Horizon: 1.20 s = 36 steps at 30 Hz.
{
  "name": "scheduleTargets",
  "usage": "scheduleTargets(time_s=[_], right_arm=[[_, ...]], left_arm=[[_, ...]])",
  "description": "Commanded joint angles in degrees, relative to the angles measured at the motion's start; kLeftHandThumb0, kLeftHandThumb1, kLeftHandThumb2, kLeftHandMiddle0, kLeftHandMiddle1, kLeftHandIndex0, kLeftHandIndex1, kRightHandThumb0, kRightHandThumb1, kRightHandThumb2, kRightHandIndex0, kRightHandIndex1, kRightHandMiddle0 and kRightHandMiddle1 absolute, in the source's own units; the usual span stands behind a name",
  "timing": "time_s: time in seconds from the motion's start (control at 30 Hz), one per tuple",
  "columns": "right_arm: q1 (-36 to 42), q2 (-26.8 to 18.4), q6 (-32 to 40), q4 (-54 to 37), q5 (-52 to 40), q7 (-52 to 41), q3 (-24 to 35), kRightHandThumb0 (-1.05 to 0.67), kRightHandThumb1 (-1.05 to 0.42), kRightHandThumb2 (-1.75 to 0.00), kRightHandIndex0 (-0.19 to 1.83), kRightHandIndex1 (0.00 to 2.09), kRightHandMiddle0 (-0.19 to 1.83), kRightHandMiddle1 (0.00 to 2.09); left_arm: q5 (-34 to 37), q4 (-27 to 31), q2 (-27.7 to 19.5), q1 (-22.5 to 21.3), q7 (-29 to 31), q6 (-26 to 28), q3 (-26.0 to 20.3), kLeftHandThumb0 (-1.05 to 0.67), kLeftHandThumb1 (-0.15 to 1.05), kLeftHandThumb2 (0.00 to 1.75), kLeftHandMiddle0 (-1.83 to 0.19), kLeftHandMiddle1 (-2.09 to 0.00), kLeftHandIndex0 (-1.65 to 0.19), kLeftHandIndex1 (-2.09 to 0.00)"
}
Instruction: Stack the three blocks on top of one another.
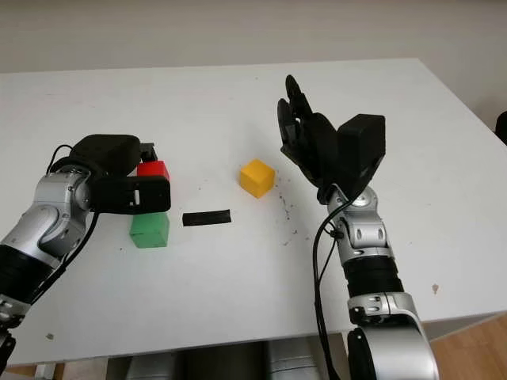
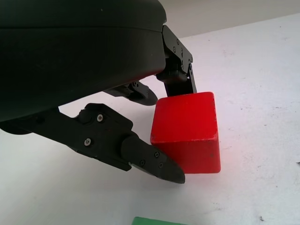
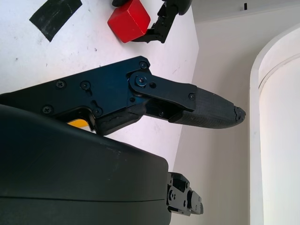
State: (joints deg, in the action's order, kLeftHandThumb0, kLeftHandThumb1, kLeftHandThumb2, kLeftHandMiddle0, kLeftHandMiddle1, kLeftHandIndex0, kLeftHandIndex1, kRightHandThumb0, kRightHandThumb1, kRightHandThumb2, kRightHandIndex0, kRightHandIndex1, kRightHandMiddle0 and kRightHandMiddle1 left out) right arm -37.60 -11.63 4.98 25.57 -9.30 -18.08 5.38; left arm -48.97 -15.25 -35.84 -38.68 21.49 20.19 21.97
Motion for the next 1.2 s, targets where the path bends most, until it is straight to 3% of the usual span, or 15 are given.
scheduleTargets(time_s=[0.0,0.23,0.27,0.33,0.37,0.5,0.57,0.87,1.17], right_arm=[[-0.48,-0.27,-0.01,-1.02,-0.06,0.11,0.28,-0.75,-1.05,-0.71,-0.19,0.00,-0.19,0.00],[-0.23,-0.25,-0.07,-1.28,0.10,0.21,0.09,-0.76,-1.05,-0.70,-0.19,0.00,-0.19,0.00],[-0.20,-0.24,-0.04,-1.26,0.02,0.16,0.13,-0.76,-1.05,-0.70,-0.19,0.00,-0.19,0.00],[-0.12,-0.12,-0.02,-1.23,-0.18,0.19,0.28,-0.75,-1.05,-0.71,-0.19,0.00,-0.19,0.00],[-0.03,-0.07,0.01,-1.34,-0.19,0.27,0.28,-0.75,-1.05,-0.71,-0.19,0.00,-0.19,0.00],[0.19,0.07,0.10,-1.57,-0.24,0.32,0.21,-0.76,-1.05,-0.70,-0.19,0.00,-0.19,0.00],[0.25,0.16,0.19,-1.68,-0.17,0.44,0.13,-0.76,-1.05,-0.70,-0.19,0.00,-0.19,0.00],[0.09,0.38,0.07,-1.42,-0.11,0.82,0.04,-0.77,-1.05,-0.69,-0.19,0.00,-0.19,0.00],[0.28,0.82,-0.35,-1.44,-0.03,1.46,0.04,-0.76,-1.05,-0.67,-0.19,0.00,-0.19,0.00]], left_arm=[[0.69,-0.41,0.06,0.09,-0.25,-0.31,-1.10,-0.31,0.96,0.06,-0.57,-0.07,-0.37,-1.36],[3.58,-0.28,0.63,-0.88,-1.52,-0.87,-3.38,-0.30,0.96,0.06,-0.57,-0.06,-0.38,-1.28],[4.48,-0.03,0.72,-1.04,-1.43,-0.85,-4.07,-0.30,0.97,0.06,-0.57,-0.06,-0.35,-1.35],[6.70,0.69,0.54,-1.25,-1.59,-2.10,-5.66,-0.29,0.97,0.05,-0.57,-0.06,-0.22,-1.81],[7.63,1.23,0.19,-1.30,-1.87,-3.24,-6.32,-0.29,0.97,0.05,-0.58,-0.06,-0.21,-1.90],[11.55,5.40,-0.08,-1.66,-0.58,-4.20,-9.54,-0.29,0.97,0.05,-0.55,-0.05,-0.28,-1.52],[13.98,7.30,0.47,-1.74,0.09,-3.50,-11.39,-0.29,0.97,0.05,-0.53,-0.04,-0.30,-1.46],[22.26,14.15,1.07,-0.99,3.43,-2.98,-14.94,-0.33,0.96,0.05,-0.52,-0.05,-0.34,-1.54],[29.89,19.33,4.81,0.52,4.45,2.23,-17.49,-0.34,0.94,0.05,-0.48,-0.03,-0.34,-1.58]])
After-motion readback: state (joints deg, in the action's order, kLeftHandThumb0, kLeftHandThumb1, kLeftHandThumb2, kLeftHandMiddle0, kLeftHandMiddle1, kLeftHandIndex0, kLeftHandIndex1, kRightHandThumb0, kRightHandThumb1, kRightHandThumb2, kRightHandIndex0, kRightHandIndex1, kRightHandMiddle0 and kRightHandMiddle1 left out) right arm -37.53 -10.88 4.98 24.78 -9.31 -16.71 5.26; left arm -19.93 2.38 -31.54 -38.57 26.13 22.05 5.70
